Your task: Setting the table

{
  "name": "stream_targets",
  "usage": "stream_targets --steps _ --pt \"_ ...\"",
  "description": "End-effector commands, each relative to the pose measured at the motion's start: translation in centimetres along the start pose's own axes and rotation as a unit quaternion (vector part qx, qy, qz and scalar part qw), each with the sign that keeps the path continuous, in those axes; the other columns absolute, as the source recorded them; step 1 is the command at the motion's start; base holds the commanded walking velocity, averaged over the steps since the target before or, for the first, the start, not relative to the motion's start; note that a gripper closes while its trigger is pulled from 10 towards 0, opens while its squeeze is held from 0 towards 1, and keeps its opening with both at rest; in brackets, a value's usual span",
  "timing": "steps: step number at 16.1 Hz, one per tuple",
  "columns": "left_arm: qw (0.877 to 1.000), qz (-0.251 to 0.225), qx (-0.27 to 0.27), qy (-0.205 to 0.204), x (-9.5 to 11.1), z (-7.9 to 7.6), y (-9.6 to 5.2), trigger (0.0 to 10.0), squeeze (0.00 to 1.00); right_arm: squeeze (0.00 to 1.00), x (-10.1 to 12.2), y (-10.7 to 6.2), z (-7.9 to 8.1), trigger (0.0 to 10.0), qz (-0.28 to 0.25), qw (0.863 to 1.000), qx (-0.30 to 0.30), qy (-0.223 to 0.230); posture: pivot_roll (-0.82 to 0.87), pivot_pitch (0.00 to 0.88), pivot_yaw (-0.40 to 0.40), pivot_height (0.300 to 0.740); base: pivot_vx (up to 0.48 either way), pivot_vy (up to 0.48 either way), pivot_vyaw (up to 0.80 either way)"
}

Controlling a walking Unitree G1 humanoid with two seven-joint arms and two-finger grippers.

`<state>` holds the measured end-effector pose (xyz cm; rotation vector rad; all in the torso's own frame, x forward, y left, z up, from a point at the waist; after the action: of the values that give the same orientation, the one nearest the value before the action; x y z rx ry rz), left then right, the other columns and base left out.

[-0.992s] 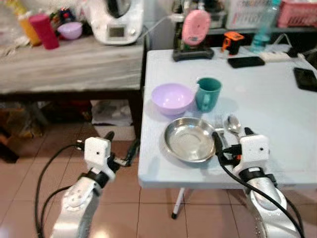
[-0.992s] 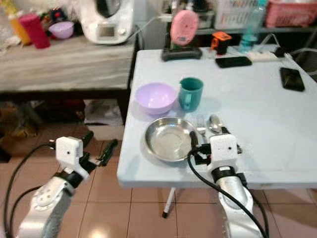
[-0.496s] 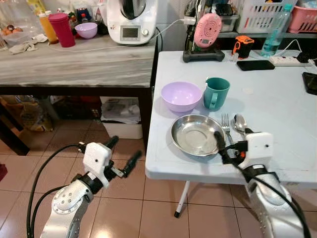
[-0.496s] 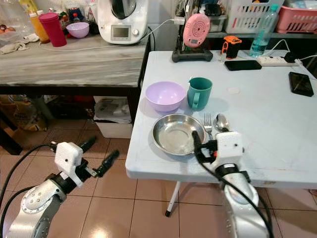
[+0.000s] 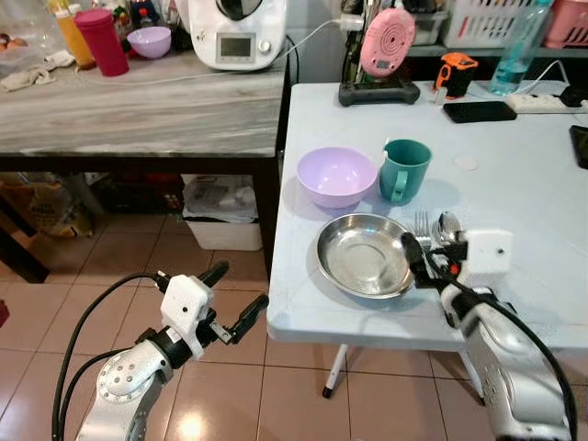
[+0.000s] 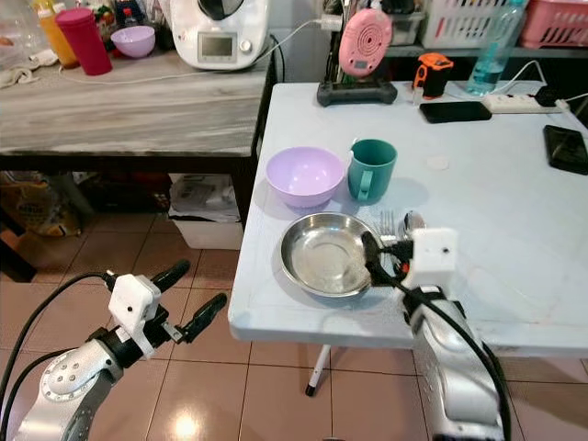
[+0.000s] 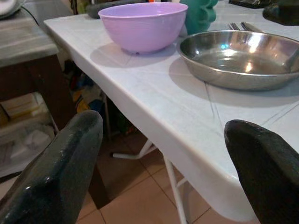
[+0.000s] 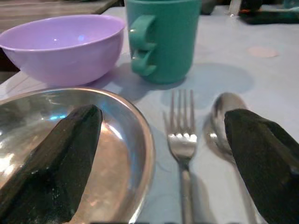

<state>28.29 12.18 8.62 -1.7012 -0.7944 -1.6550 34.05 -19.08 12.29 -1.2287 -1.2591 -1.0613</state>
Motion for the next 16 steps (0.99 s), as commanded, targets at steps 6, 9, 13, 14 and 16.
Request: stream_targets --steps 6,9,13,14,16 --pt "1.000 0.010 -0.003 0.000 -1.0 -0.3 -0.6 10.0 0.00 0.00 -1.5 0.8 2.4 10.0 0.035 0.998 0.038 0.029 -0.20 0.088 0.042 0.740 0.000 0.000 0.00" --pt "1.000 0.009 -0.001 0.001 -0.9 -0.3 -0.7 10.0 0.00 0.00 -2.0 0.9 2.5 10.0 0.047 0.998 0.039 0.028 -0.19 0.088 0.040 0.740 0.000 0.000 0.00" --pt "1.000 0.000 -0.006 0.005 0.1 -0.7 -0.6 10.0 0.00 0.00 -1.8 0.7 2.0 10.0 0.044 0.998 0.027 0.034 -0.20 0.088 0.042 0.740 0.000 0.000 0.00" --pt "1.000 -0.002 -0.009 0.006 0.4 -0.8 -0.4 10.0 0.00 0.00 -2.1 0.7 1.8 10.0 0.048 0.998 0.024 0.035 -0.20 0.087 0.044 0.740 0.000 0.000 0.00" --pt "1.000 -0.007 -0.022 0.007 0.9 -1.1 -0.1 10.0 0.00 0.00 -2.6 0.8 1.6 10.0 0.057 0.997 0.018 0.056 -0.20 0.088 0.045 0.740 0.000 0.000 0.00"
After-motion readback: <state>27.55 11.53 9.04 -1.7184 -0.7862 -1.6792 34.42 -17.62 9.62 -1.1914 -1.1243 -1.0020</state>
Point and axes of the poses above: a point about 5 cm out from each wrist's last joint towards the gripper, its own y axis pointing out of the wrist towards the gripper, its own x axis along the axis of the wrist's last joint, z = x × y, the point moved 6 cm from there along y, pointing out of the wrist towards the gripper, and after that the axes turned 5 degrees about -y, right-handed, at the moved point
